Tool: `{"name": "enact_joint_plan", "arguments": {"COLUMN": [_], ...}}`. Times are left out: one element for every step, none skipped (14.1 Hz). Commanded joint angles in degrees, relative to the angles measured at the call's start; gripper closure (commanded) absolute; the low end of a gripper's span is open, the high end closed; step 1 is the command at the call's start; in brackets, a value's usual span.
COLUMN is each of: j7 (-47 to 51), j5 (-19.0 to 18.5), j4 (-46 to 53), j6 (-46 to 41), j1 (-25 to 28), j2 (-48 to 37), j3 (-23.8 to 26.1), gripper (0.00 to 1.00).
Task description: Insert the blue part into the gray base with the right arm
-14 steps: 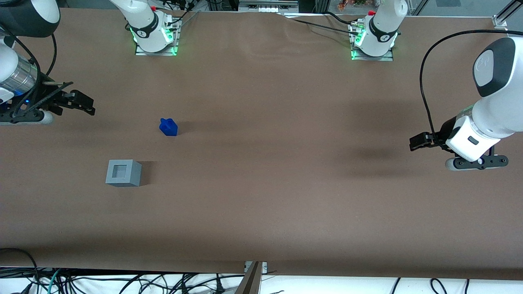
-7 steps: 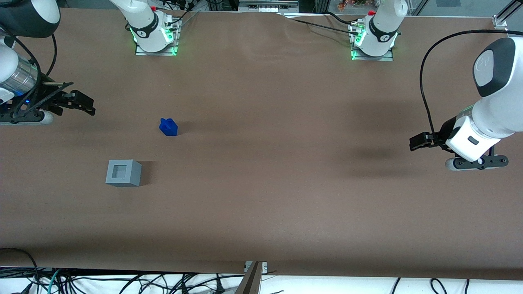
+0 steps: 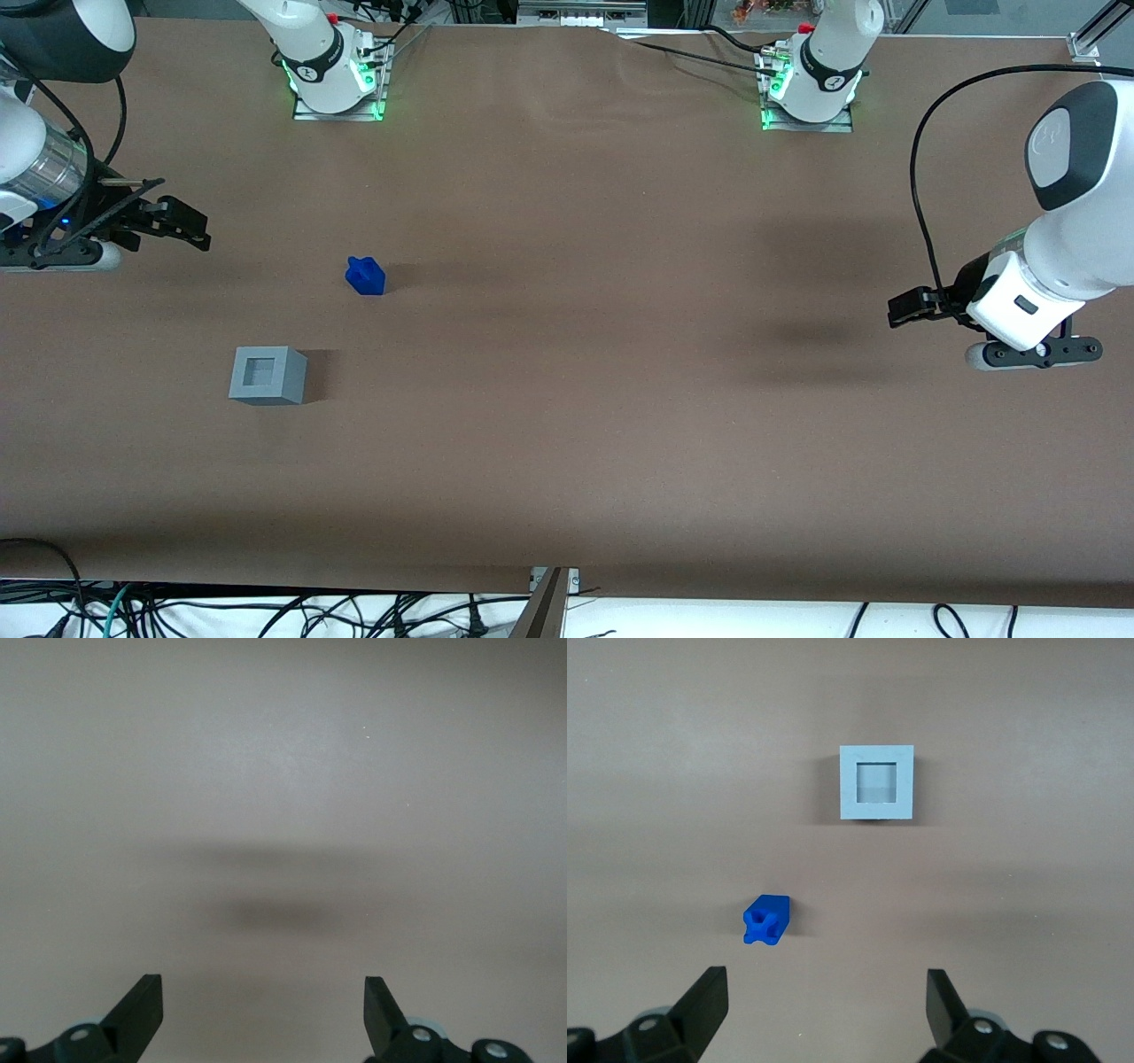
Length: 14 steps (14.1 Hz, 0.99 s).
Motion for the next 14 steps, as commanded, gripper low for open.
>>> {"name": "enact_joint_plan", "arguments": {"j7": [-0.6,-0.1,0.1,0.1,0.0,0.1,1.2,4.7,7.5,8.2,8.2,8.2,8.2,9.7], "j5": [0.3,0.3,0.2,0.2,0.2,0.1,0.0,0.0,-0.1,-0.1,-0.4,-0.4,-0.4,-0.4], "j4": [-0.4,-0.4,-0.5,-0.3,-0.3,-0.5,-0.6,-0.8,-1.7,-3.4,-6.0,-9.4,-13.0,-16.5], "j6": [-0.1,-0.1,0.2,0.4,-0.1,0.2,0.5,1.1,1.4,2.2,4.0,7.0,10.6,14.7], "j1": [1.9,3.3,4.7,5.3,7.0,9.3,10.5,10.8,11.1,12.0,12.2,12.2,12.2,12.2], "j2": [0.7,1.6,2.5,4.2,6.0,7.4,8.8,9.6,10.1,9.9,9.3,8.5,7.9,7.4], "j3": [0.1,0.1,0.1,0.1,0.1,0.1,0.1,0.1,0.1,0.1,0.1,0.1,0.0,0.1], "gripper": [0.01,0.01,0.01,0.01,0.01,0.01,0.01,0.01,0.01,0.01,0.01,0.01,0.01,0.01]}}
